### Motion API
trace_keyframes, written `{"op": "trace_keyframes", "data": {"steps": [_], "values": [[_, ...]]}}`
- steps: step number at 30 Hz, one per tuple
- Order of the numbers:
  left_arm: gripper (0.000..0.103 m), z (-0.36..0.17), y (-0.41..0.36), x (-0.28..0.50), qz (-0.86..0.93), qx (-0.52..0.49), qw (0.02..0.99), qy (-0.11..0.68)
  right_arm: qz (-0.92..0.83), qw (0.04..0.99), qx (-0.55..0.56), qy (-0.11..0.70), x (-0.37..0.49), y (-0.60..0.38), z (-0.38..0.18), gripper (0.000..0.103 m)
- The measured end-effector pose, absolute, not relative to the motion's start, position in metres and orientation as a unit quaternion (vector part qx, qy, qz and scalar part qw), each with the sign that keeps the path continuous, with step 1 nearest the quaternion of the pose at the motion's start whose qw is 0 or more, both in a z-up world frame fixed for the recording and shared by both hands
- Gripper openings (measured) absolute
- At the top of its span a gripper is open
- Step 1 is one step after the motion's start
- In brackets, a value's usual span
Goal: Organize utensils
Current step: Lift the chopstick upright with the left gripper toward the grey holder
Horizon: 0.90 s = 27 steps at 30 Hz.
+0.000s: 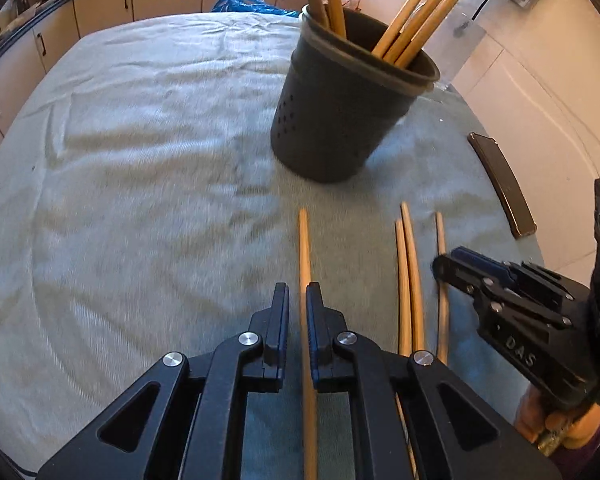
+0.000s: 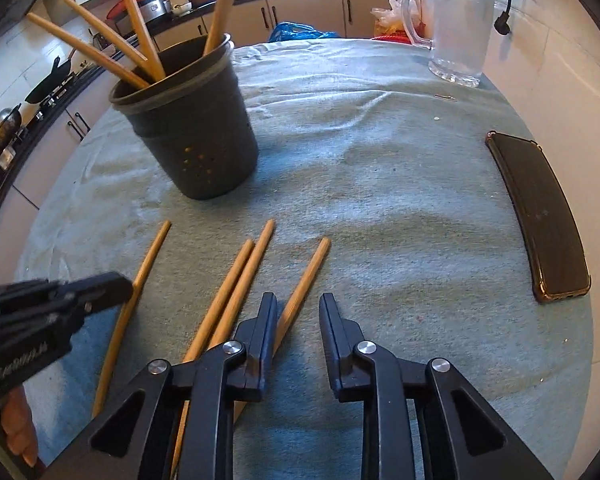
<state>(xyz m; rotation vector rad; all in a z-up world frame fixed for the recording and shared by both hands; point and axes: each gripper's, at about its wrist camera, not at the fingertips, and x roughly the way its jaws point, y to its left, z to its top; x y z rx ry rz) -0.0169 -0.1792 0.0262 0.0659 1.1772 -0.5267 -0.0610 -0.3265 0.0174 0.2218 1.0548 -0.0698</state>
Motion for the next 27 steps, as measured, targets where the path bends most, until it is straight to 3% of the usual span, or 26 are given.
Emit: {"op": "trace_keyframes", "data": {"steps": [21,24,27], "values": [[0.008,0.019,-0.199,0.005,-0.248,0.015,0.814,0.525,-0.069,0.872,0.091,0.476,-0.041,-0.329,0.015,0.024],[0.005,0.019,-0.203,0.003,-0.251,0.036,0.817,0.517,-0.082,0.875,0.073,0.471,-0.041,-0.324,0.015,0.012],[0.005,0.021,-0.199,0.004,-0.246,0.027,0.815,0.524,-0.067,0.873,0.105,0.471,-0.042,-0.330,0.018,0.007]]}}
